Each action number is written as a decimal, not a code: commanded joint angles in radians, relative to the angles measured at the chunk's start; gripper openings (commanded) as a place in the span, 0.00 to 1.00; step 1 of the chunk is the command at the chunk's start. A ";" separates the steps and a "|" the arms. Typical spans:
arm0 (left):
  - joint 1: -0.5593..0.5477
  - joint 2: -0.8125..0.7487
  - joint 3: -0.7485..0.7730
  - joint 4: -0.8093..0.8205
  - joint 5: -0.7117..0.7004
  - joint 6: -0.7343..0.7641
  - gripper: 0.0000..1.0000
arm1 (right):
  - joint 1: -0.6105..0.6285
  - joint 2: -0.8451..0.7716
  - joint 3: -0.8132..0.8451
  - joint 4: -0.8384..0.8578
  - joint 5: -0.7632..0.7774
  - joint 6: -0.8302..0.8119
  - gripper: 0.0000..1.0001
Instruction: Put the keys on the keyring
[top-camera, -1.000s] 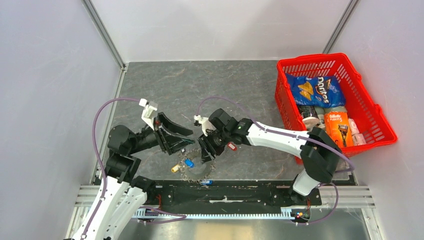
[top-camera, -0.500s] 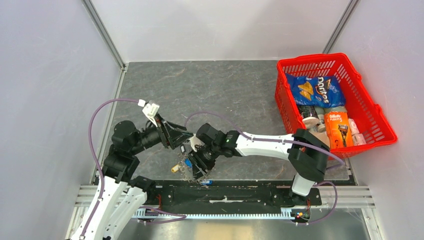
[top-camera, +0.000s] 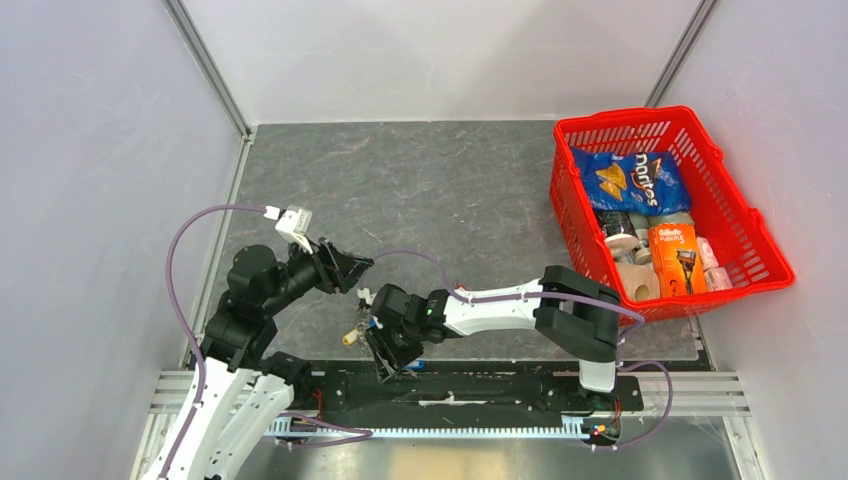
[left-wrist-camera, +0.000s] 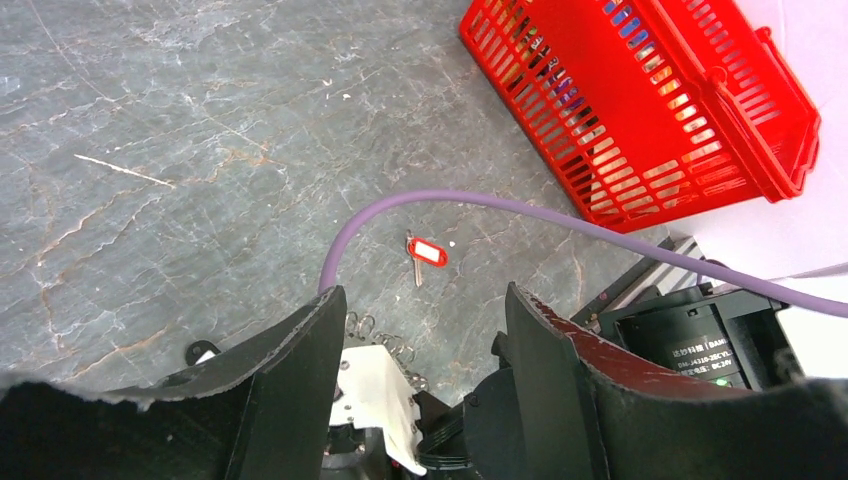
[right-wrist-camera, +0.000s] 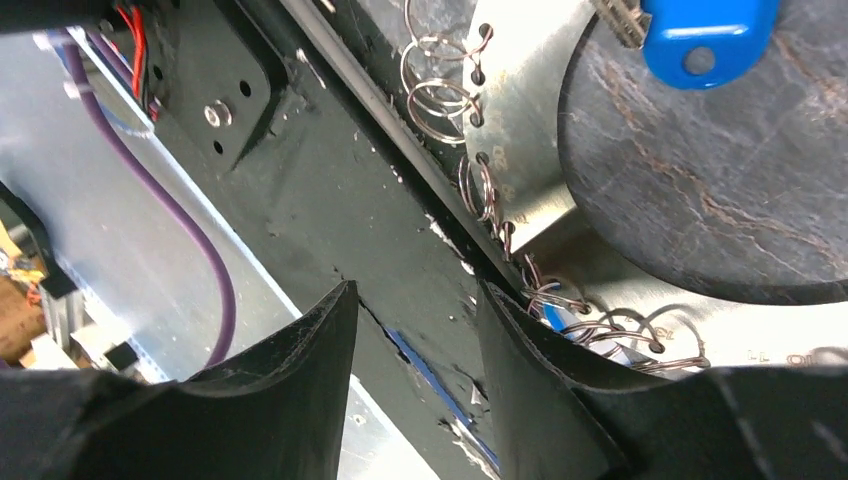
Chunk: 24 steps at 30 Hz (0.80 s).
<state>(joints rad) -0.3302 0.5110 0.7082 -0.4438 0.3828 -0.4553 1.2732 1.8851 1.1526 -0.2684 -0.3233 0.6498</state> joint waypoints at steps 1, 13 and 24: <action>-0.013 -0.012 0.039 -0.010 -0.053 0.041 0.67 | 0.007 -0.016 0.014 0.050 0.095 0.108 0.55; -0.025 -0.017 0.037 -0.008 -0.046 0.041 0.67 | 0.011 -0.003 0.015 0.082 0.154 0.194 0.54; -0.035 -0.017 0.039 -0.007 -0.043 0.041 0.67 | 0.011 -0.003 0.039 0.064 0.185 0.201 0.53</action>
<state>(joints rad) -0.3599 0.5011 0.7094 -0.4702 0.3408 -0.4515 1.2793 1.8847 1.1526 -0.2192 -0.1658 0.8394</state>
